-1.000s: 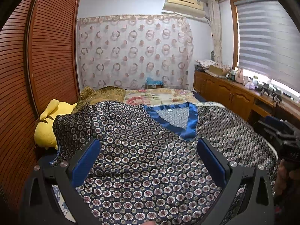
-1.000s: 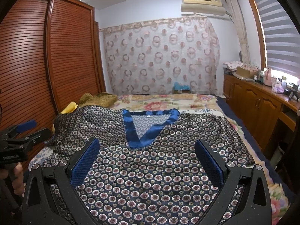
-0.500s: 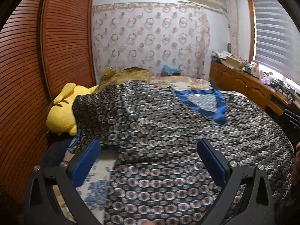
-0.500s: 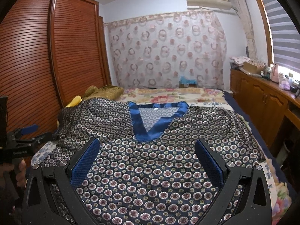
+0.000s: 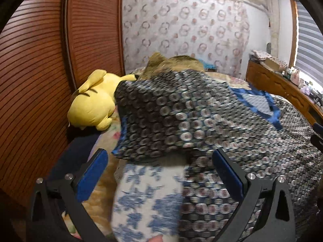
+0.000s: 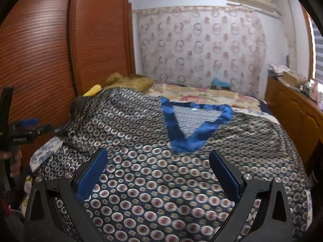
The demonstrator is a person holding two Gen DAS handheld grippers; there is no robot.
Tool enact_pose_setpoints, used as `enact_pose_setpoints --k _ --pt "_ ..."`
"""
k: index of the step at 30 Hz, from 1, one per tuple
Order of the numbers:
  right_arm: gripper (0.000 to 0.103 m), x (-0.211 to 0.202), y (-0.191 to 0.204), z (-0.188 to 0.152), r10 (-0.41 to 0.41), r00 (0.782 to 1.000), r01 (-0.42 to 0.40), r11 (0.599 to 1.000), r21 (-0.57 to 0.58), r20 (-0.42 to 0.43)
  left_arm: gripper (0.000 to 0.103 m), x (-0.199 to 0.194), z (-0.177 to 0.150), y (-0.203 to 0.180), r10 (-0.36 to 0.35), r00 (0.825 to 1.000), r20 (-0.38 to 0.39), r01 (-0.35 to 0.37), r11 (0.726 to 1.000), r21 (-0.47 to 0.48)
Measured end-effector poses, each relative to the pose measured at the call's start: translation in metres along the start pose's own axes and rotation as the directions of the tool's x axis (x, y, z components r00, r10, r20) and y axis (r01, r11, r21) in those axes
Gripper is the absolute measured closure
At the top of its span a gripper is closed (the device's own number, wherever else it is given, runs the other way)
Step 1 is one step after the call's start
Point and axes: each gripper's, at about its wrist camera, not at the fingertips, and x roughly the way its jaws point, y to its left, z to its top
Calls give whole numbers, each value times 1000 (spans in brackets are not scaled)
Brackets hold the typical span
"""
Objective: Fold small clothes
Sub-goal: 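Grasp the shirt side edge with the left gripper and lift it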
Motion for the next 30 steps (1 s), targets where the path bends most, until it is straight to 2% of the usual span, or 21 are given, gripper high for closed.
enact_pose_setpoints --k 7,10,14,17,20,24,26,28,30 --pt "1 28 19 -7 38 997 -41 998 -43 -67 0 30 4 34 12 997 -80 -11 1000 10" --pt "1 36 24 -9 38 995 -44 997 -68 -90 1 50 3 40 -8 985 -171 14 999 33" --pt "1 43 28 -11 35 992 -46 995 -89 -120 2 66 -1 44 7 972 -233 8 998 62" --pt "1 44 30 -13 33 992 -45 994 -100 -123 5 75 -3 45 -12 964 -265 30 998 64" --pt "1 44 30 -14 33 991 -47 993 -104 -126 8 83 -1 52 -70 958 -279 76 997 12" --pt "1 45 26 -14 41 991 -52 995 -86 -128 18 89 6 60 -114 953 -280 110 993 -30" --pt "1 44 25 -14 45 991 -55 995 -77 -129 28 89 10 57 -118 956 -269 120 993 -8" --pt "1 44 24 -14 46 991 -56 996 -73 -127 44 89 13 55 -104 961 -256 111 994 16" --pt "1 43 24 -14 46 991 -56 996 -73 -126 52 88 17 53 -82 966 -244 96 994 46"
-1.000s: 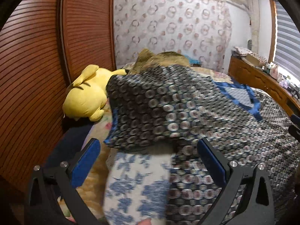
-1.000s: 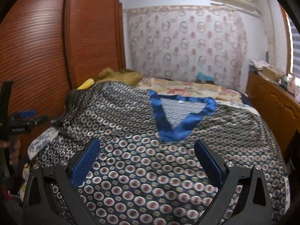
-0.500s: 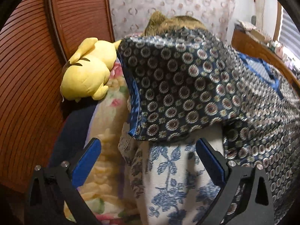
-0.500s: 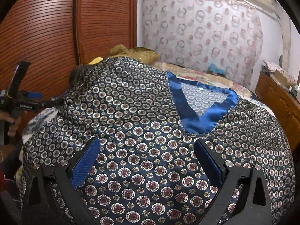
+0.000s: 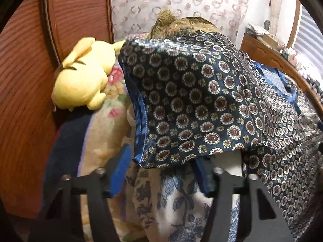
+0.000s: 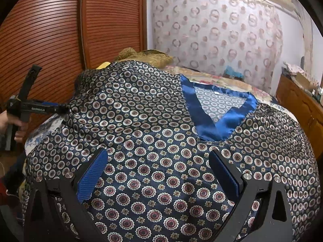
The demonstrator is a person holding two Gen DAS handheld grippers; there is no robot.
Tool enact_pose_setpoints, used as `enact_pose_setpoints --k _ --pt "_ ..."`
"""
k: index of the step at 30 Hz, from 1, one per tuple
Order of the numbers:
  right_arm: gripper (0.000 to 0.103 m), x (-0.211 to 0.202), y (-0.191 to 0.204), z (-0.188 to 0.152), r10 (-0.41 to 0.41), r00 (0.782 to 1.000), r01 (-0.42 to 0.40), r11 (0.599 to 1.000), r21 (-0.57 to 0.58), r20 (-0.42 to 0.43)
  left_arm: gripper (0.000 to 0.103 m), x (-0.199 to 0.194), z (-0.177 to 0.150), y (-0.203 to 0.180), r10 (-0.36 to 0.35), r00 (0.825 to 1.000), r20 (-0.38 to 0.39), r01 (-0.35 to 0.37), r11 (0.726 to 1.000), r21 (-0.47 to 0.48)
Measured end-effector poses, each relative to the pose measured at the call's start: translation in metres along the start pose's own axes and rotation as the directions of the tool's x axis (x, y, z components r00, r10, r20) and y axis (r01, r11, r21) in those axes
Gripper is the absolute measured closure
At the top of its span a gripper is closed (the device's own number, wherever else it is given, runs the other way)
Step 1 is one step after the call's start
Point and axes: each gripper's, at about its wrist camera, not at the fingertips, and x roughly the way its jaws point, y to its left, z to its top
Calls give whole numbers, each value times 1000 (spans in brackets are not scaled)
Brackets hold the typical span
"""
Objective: Fold small clothes
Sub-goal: 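Grasp the shirt side edge with the left gripper and lift it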
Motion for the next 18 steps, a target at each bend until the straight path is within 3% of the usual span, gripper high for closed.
enact_pose_setpoints --k 2,4,7,13,18 --pt "1 0 0 0 0 1000 0 1000 -1 0 61 -2 4 -3 20 1000 20 -20 999 37" --pt "1 -1 0 0 2 1000 -2 1000 -3 1 82 -4 6 -7 38 999 34 -40 996 77" --pt "1 -1 0 0 5 1000 -5 1000 -2 0 96 -11 11 -14 73 995 69 -81 990 113" --pt "1 -2 1 0 5 1000 -5 1000 0 3 100 -40 38 -40 46 984 173 -73 985 154" --pt "1 -3 0 -1 4 1000 -4 1000 6 12 100 -64 63 -97 -54 973 222 -7 964 265"
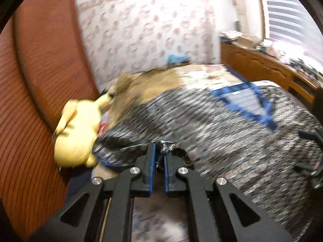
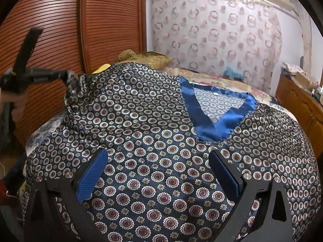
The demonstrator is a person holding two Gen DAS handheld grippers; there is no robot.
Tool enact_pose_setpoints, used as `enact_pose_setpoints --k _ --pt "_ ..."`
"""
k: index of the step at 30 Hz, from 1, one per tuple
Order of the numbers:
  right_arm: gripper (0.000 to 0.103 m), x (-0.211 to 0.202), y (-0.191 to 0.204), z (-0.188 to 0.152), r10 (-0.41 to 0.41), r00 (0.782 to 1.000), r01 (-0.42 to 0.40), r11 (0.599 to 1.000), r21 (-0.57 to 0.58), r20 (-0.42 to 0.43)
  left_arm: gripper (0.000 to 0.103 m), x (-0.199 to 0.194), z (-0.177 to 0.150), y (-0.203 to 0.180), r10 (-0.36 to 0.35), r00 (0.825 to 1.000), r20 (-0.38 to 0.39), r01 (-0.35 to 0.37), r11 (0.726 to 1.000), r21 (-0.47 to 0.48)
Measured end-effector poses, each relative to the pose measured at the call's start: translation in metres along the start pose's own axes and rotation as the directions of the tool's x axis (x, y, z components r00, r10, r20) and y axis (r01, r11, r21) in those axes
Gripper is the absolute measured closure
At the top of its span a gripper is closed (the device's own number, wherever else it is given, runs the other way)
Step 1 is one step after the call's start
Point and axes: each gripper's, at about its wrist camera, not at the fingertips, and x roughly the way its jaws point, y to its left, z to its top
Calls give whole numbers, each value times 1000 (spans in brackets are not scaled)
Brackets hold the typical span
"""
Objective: Fold small clothes
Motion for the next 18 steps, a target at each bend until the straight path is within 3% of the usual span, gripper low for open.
enact_pose_setpoints --k 3,8,11,18 --pt "1 -1 -2 -1 2 1000 -2 1000 8 4 98 -8 14 -28 -57 998 20 57 998 32" --pt "1 -3 -6 0 11 1000 -11 1000 26 8 80 -23 15 -57 -130 991 20 129 990 49" --pt "1 -4 -8 -1 19 1000 -19 999 38 8 73 -30 5 -60 -140 990 10 140 989 39" --pt "1 -6 -8 -2 23 1000 -23 999 41 7 43 -40 -29 -43 -126 992 -26 126 992 -28"
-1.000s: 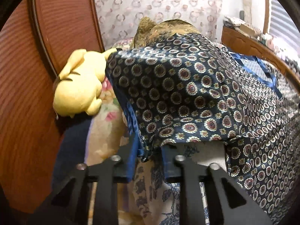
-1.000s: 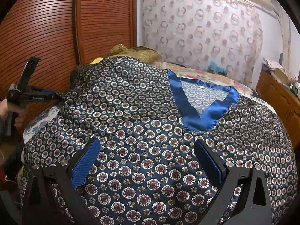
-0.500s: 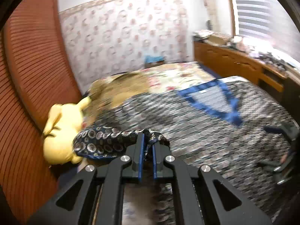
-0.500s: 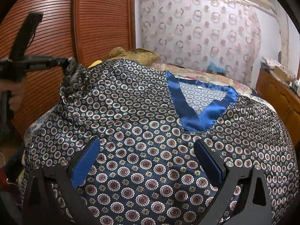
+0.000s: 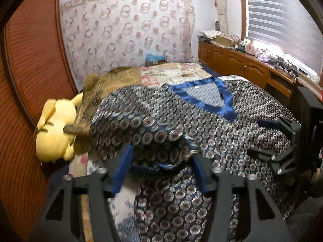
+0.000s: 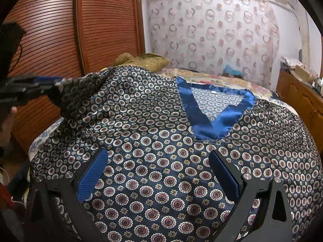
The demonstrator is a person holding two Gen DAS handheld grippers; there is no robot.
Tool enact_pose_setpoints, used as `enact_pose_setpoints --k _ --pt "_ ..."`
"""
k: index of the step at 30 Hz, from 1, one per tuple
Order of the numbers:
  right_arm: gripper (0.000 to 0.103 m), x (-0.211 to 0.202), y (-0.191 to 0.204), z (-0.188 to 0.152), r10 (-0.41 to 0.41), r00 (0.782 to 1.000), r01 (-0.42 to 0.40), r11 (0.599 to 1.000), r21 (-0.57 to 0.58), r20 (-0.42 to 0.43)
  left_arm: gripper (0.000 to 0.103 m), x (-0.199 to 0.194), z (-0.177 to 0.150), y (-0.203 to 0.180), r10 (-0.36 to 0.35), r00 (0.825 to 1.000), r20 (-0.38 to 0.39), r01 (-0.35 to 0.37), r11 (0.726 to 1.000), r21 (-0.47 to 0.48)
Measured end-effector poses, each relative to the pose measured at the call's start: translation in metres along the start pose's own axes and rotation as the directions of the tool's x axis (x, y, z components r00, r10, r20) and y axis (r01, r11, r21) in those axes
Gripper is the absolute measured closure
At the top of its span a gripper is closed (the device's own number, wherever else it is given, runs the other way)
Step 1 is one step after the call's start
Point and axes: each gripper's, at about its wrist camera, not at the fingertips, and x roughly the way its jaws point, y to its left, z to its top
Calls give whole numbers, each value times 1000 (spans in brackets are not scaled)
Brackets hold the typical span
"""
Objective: Fold small clothes
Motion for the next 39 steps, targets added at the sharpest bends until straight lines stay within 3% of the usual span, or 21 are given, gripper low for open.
enact_pose_setpoints --k 6,14,20,26,31,34,39 --pt "1 1 -1 0 1 1000 -1 1000 0 -2 43 -15 -23 15 -16 1000 7 17 997 -78" --pt "1 4 -1 2 11 1000 -11 1000 -6 -22 42 -48 -35 30 3 997 74 8 989 -145" --pt "4 7 11 27 110 994 -111 992 -54 -21 42 -48 -40 45 70 994 80 -55 983 -174" --pt "17 32 58 68 282 958 -287 948 -138 -52 42 -49 -55 66 111 991 81 -89 967 -238" --pt "31 78 111 89 390 906 -417 891 -181 -167 42 -53 -66 80 145 987 75 -119 954 -274" --pt "40 106 145 89 403 882 -454 865 -212 -244 42 -55 -70 86 159 985 73 -133 951 -281" --pt "45 146 185 86 323 887 -422 857 -296 -331 42 -55 -78 92 173 983 68 -145 944 -296"
